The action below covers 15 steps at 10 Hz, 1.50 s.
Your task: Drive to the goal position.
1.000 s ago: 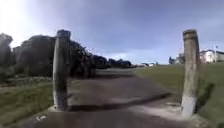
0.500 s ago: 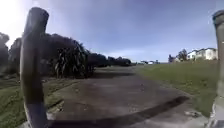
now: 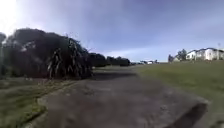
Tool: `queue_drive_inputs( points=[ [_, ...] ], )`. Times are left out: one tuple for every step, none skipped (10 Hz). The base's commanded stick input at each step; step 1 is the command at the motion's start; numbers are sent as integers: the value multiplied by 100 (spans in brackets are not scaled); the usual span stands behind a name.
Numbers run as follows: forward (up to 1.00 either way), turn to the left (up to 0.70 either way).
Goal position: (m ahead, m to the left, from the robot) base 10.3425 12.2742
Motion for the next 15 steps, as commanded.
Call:
queue_drive_inputs(
  points=[
    [100, 0],
    [100, 0],
    [100, 0],
    [100, 0],
    [100, 0],
    [100, 0],
    [100, 0],
    [100, 0],
    [100, 0],
    [100, 0],
    [100, 0],
    [100, 0],
    [100, 0],
    [100, 0],
    [100, 0]
  ],
)
